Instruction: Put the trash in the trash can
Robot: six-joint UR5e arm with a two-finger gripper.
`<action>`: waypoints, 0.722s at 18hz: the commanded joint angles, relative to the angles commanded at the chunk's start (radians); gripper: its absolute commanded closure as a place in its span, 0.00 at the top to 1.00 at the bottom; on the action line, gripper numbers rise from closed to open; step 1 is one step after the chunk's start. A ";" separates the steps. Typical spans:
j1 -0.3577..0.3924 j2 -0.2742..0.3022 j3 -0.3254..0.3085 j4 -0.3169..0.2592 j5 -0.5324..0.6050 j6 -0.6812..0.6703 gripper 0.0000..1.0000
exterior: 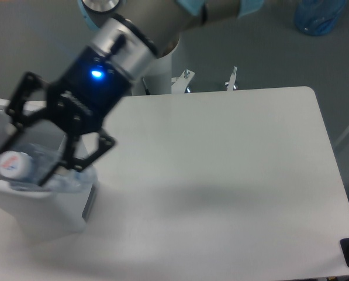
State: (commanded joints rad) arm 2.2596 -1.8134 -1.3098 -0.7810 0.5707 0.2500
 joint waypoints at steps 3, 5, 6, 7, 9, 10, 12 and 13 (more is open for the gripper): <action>-0.038 0.014 -0.034 0.012 -0.009 0.002 0.64; -0.049 0.038 -0.066 0.014 -0.011 0.011 0.64; -0.055 0.045 -0.075 0.014 -0.011 0.018 0.68; -0.060 0.045 -0.078 0.015 -0.011 0.040 0.80; -0.060 0.045 -0.082 0.014 -0.012 0.063 0.84; -0.060 0.045 -0.088 0.014 -0.014 0.064 0.92; -0.057 0.046 -0.107 0.014 -0.015 0.064 0.97; -0.055 0.049 -0.115 0.014 -0.015 0.066 1.00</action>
State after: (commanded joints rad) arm 2.2043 -1.7641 -1.4250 -0.7670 0.5553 0.3160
